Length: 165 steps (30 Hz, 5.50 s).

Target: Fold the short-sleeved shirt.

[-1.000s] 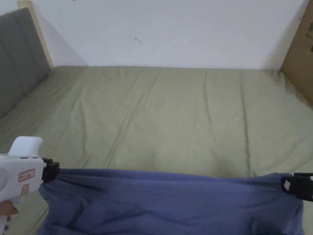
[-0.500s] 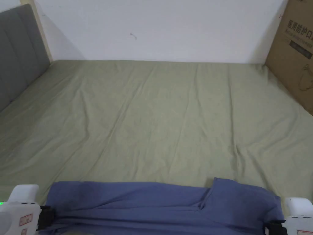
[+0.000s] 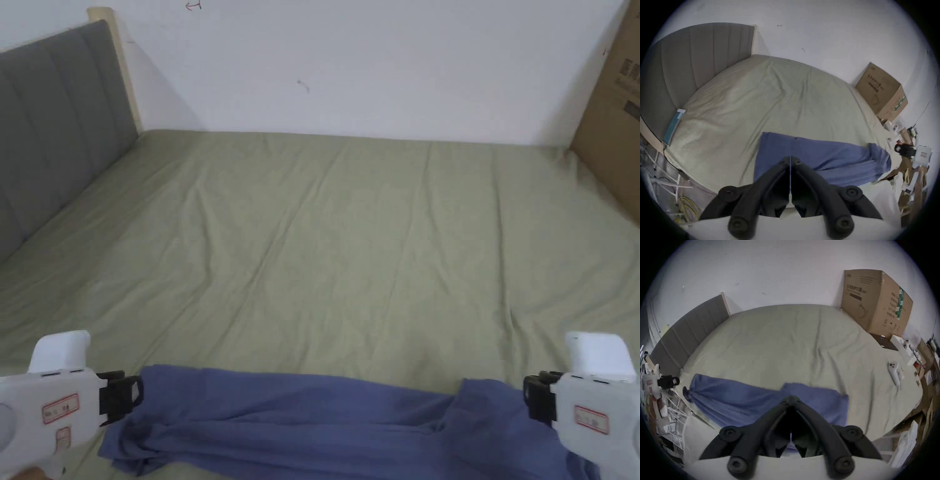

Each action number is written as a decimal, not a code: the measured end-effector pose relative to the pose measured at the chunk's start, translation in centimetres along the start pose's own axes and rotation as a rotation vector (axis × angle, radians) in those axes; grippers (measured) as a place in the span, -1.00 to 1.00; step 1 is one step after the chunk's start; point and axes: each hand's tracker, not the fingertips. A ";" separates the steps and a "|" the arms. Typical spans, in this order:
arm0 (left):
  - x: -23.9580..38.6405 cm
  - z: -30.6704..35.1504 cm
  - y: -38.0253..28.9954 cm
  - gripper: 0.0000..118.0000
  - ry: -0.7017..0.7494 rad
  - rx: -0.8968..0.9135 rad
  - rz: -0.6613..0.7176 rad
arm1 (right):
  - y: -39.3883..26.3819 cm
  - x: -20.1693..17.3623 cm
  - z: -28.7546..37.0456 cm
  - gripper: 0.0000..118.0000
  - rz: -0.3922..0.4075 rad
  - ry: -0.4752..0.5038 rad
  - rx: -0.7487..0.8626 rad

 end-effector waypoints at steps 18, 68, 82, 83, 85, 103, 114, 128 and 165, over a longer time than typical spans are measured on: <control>-8.3 -6.2 -3.4 0.73 -0.190 -0.103 0.420 | -1.4 -9.1 -5.2 -1.00 -0.077 0.248 -0.124; 16.6 -8.1 -4.2 -0.79 -0.236 -0.043 -0.411 | -1.1 -1.2 -3.0 -1.00 -0.247 0.231 -0.080; 12.0 -7.3 -2.5 -0.93 -0.271 -0.037 -0.062 | -3.0 2.2 -2.4 -1.00 -0.315 0.205 -0.079; 11.4 -7.6 -2.4 -0.96 -0.246 -0.022 -0.052 | -3.0 2.2 -2.5 -1.00 -0.313 0.208 -0.080; 10.3 -8.8 -2.4 -0.97 -0.217 -0.072 -0.003 | -3.0 1.9 -2.7 -1.00 -0.305 0.215 -0.088; 19.6 -12.6 -8.0 -0.97 -0.457 -0.293 -0.148 | -3.4 1.7 -2.3 -1.00 -0.309 0.220 -0.093; 8.5 -7.6 -4.4 -0.97 -0.453 -0.121 0.172 | -2.9 1.4 -1.6 -1.00 -0.297 0.216 -0.075; -3.3 -9.9 -8.1 0.93 -0.491 -0.167 0.509 | -2.0 -3.6 -3.3 -1.00 -0.214 0.257 -0.125; -6.1 -2.8 -0.3 -0.81 -0.334 -0.066 0.362 | -1.6 -4.8 -3.9 -1.00 -0.142 0.242 -0.161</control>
